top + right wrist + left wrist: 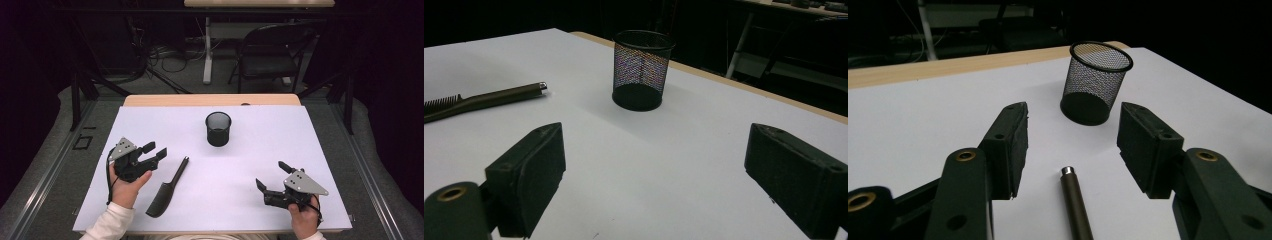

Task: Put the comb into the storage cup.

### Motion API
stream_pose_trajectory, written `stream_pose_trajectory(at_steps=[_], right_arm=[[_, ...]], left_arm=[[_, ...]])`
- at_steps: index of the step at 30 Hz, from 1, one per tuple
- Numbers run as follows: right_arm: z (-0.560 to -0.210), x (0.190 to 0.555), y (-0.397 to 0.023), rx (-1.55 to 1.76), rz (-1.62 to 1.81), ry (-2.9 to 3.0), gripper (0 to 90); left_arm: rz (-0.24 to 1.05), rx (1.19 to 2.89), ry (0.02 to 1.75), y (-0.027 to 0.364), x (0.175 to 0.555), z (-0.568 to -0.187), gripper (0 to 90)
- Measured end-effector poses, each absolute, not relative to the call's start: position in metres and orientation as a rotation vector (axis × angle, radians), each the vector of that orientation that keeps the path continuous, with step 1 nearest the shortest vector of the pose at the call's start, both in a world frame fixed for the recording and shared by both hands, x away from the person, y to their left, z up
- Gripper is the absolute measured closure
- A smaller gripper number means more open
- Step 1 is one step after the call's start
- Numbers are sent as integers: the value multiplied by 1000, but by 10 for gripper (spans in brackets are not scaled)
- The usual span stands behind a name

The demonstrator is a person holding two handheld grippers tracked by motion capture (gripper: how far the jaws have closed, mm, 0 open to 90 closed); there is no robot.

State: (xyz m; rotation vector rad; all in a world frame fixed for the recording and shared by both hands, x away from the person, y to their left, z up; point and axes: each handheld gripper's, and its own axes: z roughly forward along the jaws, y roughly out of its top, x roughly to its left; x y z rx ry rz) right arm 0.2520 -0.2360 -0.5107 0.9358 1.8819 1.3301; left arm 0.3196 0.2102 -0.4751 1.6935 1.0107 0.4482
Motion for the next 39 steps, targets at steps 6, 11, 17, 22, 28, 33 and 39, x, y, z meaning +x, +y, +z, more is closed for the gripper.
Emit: stream_pose_trajectory(at_steps=[6, 11, 17, 22, 28, 33, 39], right_arm=[[-512, 253, -236, 939, 1330, 1887, 94], [-512, 253, -236, 937, 1323, 1892, 95], [-512, 253, -236, 937, 1325, 1896, 95], [-513, 253, -236, 938, 1322, 1901, 98], [-513, 254, -236, 938, 1322, 1908, 99], [-514, 254, -235, 936, 1317, 1921, 100], [-514, 254, -235, 932, 1319, 1924, 102]], left_arm=[[450, 1723, 1024, 205, 324, -480, 541], [456, 1764, 1039, 200, 329, -485, 626], [443, 1777, 1090, 196, 336, -490, 667], [424, 1797, 1112, 195, 341, -498, 724], [359, 1809, 1160, 193, 349, -509, 788], [332, 1843, 1176, 190, 354, -517, 849], [314, 1889, 1191, 182, 358, -524, 899]])
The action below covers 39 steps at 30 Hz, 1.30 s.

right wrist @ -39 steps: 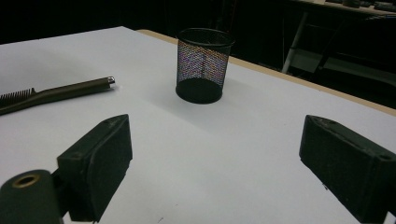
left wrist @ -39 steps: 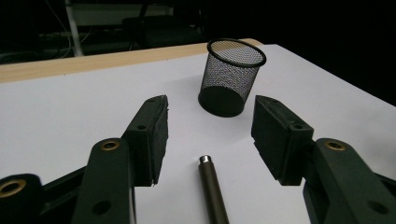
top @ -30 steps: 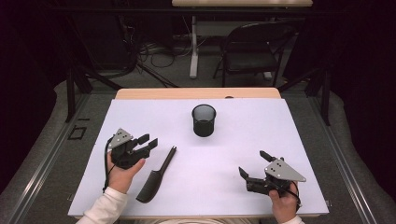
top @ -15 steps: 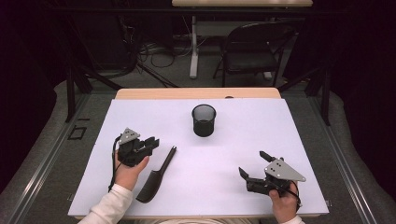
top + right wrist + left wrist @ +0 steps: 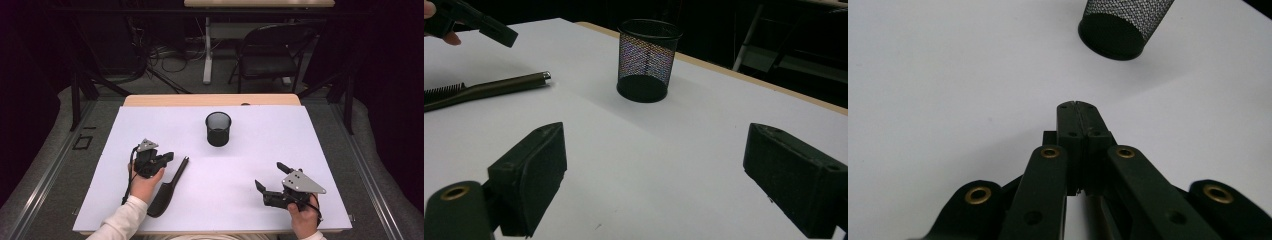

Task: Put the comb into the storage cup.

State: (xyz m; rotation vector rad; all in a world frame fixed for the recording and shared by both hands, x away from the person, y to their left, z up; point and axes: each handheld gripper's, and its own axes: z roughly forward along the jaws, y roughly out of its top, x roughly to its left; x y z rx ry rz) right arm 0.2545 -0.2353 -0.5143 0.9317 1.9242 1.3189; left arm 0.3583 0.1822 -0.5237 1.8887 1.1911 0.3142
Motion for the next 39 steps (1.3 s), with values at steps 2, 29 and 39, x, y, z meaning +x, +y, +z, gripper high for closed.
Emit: stream_pose_trajectory(at_steps=[2, 29, 39], right_arm=[[-514, 254, -236, 932, 1312, 1929, 102], [-515, 255, -237, 930, 1310, 1940, 102], [-515, 255, -237, 933, 1306, 1941, 102]], left_arm=[[310, 1898, 1195, 180, 360, -525, 900], [255, 2032, 1243, 155, 375, -546, 900], [240, 2049, 1228, 151, 374, -547, 900]])
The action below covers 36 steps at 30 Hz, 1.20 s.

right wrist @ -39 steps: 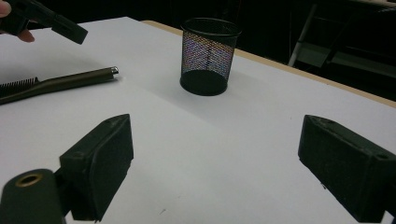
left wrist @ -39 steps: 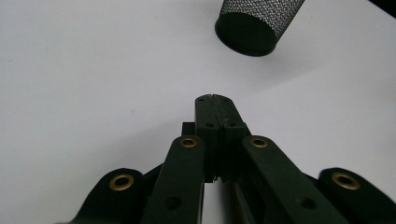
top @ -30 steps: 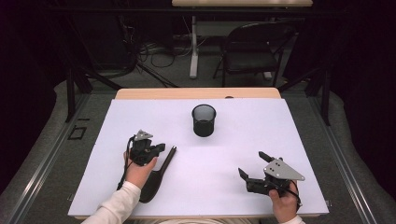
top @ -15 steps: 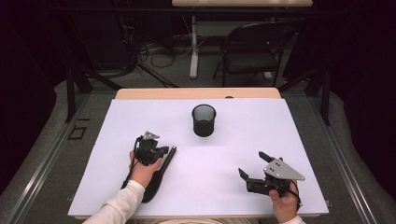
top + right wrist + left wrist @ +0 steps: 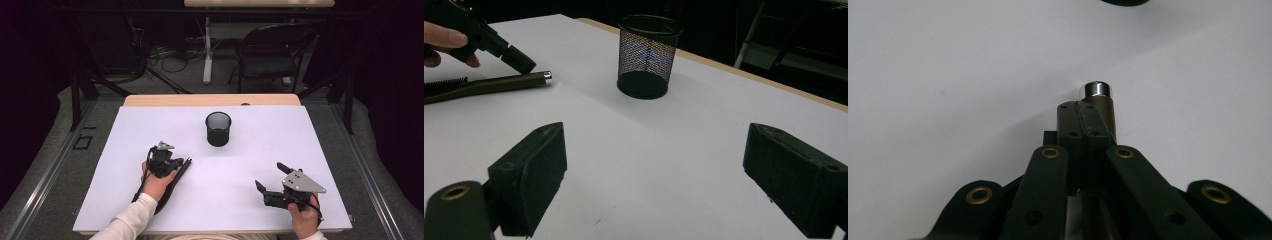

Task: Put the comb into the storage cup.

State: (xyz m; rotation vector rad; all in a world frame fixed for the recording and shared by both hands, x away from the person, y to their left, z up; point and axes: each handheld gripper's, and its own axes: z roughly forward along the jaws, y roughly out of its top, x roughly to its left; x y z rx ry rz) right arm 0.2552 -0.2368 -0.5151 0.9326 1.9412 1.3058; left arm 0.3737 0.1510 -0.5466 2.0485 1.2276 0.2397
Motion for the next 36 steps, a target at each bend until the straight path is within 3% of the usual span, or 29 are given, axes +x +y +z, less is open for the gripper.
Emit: stream_pose_trajectory(at_steps=[36], right_arm=[[-517, 257, -237, 933, 1301, 1956, 103]], left_arm=[[182, 2155, 1075, 118, 356, -546, 900]])
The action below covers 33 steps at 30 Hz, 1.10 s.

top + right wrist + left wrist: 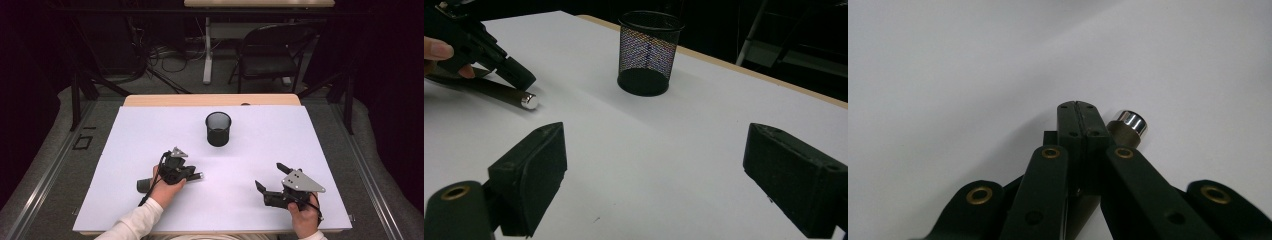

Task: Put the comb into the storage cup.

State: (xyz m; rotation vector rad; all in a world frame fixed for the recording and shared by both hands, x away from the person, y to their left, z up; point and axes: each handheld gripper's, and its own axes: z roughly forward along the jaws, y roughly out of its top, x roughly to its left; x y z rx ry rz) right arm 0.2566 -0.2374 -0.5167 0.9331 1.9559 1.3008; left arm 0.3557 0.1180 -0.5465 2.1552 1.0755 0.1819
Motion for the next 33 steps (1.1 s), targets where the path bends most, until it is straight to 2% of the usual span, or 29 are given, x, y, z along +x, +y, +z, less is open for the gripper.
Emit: stream_pose_trajectory(at_steps=[18, 33], right_arm=[[-517, 256, -238, 930, 1301, 1959, 104], [-517, 256, -239, 931, 1297, 1961, 109]], left_arm=[[142, 2221, 994, 107, 338, -548, 900], [117, 2250, 966, 113, 323, -549, 900]])
